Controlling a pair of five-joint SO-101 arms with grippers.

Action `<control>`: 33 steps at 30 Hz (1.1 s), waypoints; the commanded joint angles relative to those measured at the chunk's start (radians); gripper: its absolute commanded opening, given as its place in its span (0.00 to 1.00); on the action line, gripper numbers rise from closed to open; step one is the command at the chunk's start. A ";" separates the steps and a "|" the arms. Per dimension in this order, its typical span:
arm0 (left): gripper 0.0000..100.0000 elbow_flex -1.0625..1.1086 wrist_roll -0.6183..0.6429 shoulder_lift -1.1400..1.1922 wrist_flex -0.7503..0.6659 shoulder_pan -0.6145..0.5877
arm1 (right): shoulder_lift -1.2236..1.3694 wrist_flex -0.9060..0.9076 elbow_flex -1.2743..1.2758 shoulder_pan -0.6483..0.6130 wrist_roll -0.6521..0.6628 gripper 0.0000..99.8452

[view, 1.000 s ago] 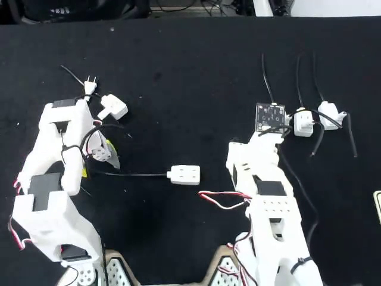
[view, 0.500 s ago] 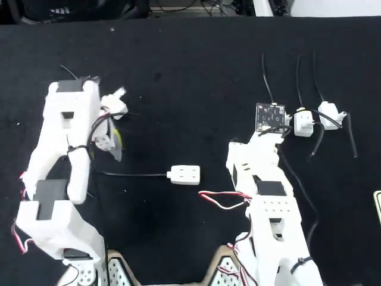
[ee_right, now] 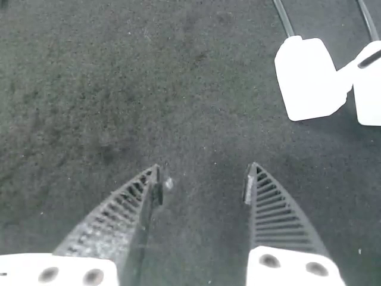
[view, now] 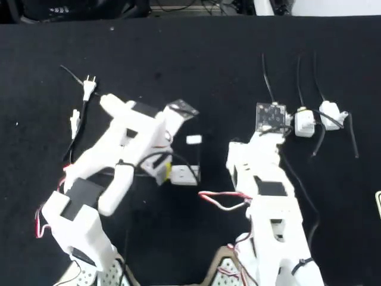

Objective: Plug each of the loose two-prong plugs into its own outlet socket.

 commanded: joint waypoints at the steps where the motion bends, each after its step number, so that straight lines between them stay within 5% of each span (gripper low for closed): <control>1: 0.22 0.033 -0.017 -0.011 -0.121 -0.004 | -0.027 -0.023 -0.065 0.026 -0.008 0.22; 13: 0.21 0.127 -0.213 0.000 -0.155 -0.208 | -0.027 -0.023 -0.067 0.018 -0.008 0.22; 19: 0.02 0.166 -0.276 0.002 -0.155 -0.314 | -0.027 -0.023 -0.067 0.025 -0.008 0.22; 33: 0.03 0.208 -0.569 -0.012 -0.135 -0.710 | -0.027 -0.023 -0.067 0.018 -0.008 0.22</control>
